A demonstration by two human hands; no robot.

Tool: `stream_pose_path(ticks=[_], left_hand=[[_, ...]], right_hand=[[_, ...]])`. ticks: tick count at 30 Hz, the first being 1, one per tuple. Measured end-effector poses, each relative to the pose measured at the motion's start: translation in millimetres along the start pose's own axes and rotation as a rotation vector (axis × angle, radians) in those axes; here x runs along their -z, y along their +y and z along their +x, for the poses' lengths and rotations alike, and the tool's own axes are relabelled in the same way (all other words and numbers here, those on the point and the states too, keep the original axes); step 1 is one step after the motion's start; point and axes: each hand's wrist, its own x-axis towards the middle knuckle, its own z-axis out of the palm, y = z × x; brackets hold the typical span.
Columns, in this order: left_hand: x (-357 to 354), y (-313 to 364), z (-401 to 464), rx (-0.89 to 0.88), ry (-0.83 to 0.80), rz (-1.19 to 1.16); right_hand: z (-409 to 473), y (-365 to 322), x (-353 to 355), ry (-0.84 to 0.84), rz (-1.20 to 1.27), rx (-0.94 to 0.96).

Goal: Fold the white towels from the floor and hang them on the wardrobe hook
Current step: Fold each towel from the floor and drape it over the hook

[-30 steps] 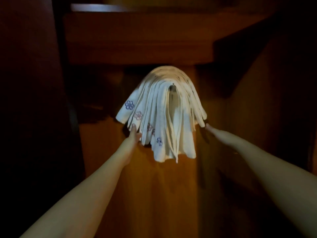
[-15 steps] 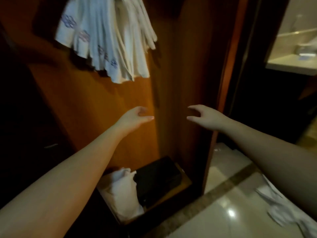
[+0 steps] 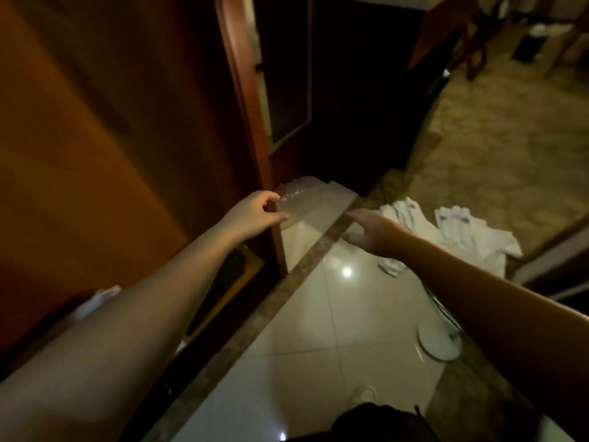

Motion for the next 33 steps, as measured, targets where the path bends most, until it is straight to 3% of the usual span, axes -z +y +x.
stream_pose_path(ticks=[7, 13, 20, 28, 33], left_hand=[[-129.9, 56.3, 109.6, 0.052, -0.200, -0.096], [-217.4, 89.4, 179.2, 0.076, -0.359, -0.064], [-296.5, 108.0, 274.9, 0.107, -0.534, -0.041], [-357.1, 126.1, 442.4, 0.119, -0.754, 0.011], [-387.0, 125.7, 533.9, 0.144, -0.836, 0.053]], right_hand=[[-0.8, 169.2, -1.9, -0.063, 0.092, -0.277], [3.1, 275.6, -15.0, -0.129, 0.194, -0.538], [33.4, 365.6, -35.5, -0.182, 0.312, -0.765], [122.3, 442.1, -31.0, -0.153, 0.508, -1.026], [189.9, 479.2, -31.9, -0.164, 0.594, -1.083]])
